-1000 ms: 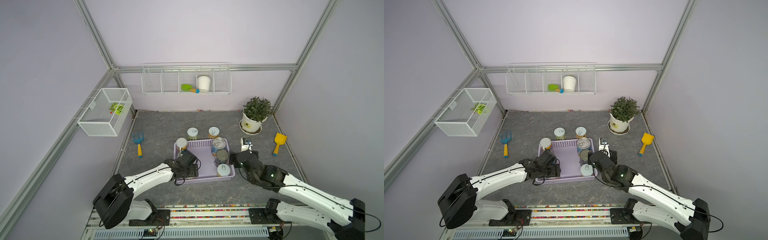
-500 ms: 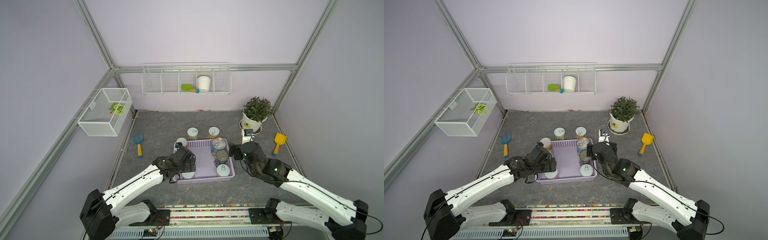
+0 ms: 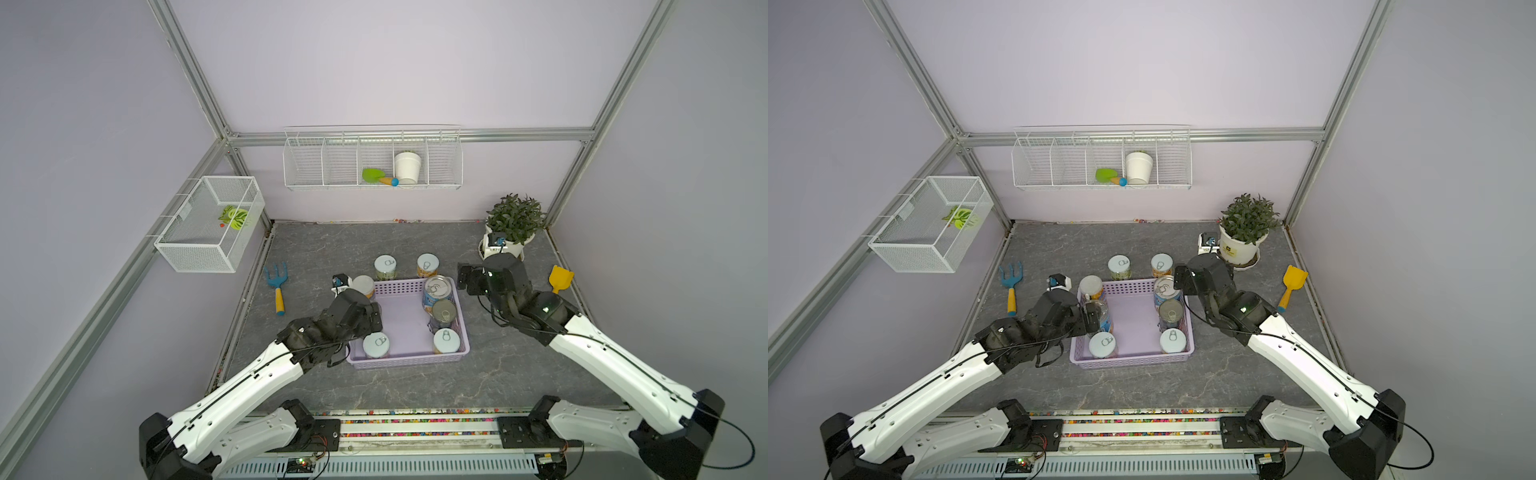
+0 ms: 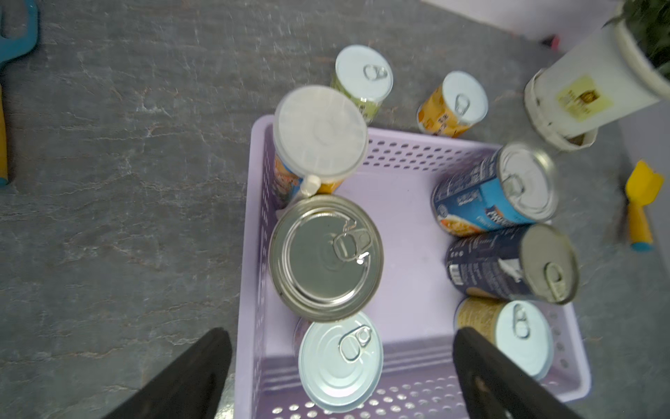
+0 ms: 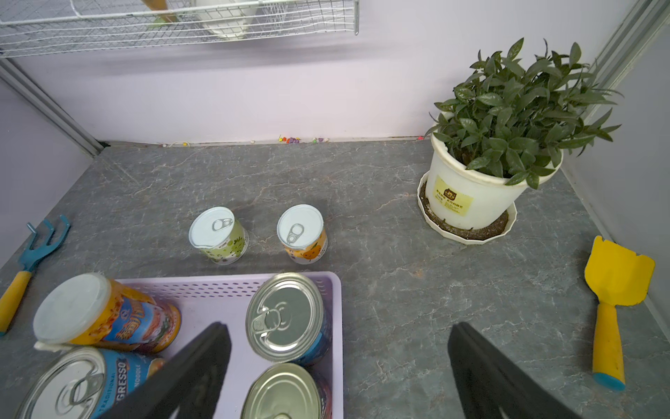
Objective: Put the canned food in the basket
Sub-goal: Pick up the canned food from the center of the board.
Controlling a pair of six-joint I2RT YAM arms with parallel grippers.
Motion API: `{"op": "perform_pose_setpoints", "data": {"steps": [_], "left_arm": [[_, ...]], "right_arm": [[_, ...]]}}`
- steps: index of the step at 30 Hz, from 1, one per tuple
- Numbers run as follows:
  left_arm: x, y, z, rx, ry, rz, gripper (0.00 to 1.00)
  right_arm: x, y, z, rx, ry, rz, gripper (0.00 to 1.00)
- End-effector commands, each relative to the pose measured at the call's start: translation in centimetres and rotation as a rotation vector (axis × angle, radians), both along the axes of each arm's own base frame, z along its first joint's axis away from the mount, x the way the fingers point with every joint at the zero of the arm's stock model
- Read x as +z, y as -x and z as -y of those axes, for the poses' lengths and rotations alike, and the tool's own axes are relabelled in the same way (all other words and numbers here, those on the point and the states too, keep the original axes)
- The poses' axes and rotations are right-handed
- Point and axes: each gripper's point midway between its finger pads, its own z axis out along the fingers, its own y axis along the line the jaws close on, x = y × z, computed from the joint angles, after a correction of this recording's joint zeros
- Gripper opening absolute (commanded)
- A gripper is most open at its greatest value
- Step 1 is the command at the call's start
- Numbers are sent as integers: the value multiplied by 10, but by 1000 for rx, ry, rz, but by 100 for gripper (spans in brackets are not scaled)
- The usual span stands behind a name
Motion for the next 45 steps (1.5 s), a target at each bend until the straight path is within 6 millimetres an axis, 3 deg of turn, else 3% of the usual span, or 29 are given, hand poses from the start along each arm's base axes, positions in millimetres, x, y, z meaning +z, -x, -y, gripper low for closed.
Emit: {"op": "perform_pose_setpoints", "data": {"steps": [1,5,11,18,23,31,36,45], "left_arm": [[3,-13,-18,103,69,58,100],[2,-19,-49,205,141,104,100],[0,-27,-80,299,125,121,100],[-6,-46,-103,388,114,123,100],[-11,-61,-109,414,107,127,100],[-29,-68,-107,413,96,74,100],[-30,-69,-107,412,93,68,100],[-30,-67,-107,414,97,69,100]], "right_arm": [[3,-14,-6,32,1,-16,98],[0,-41,-10,26,2,-49,98],[-14,-87,-19,23,-4,-109,98],[-36,-144,-33,9,36,-200,98],[-69,-174,-54,45,56,-282,98],[-103,-190,-69,73,53,-341,98],[-126,-194,-75,87,67,-405,98],[-142,-192,-86,125,47,-457,98]]}}
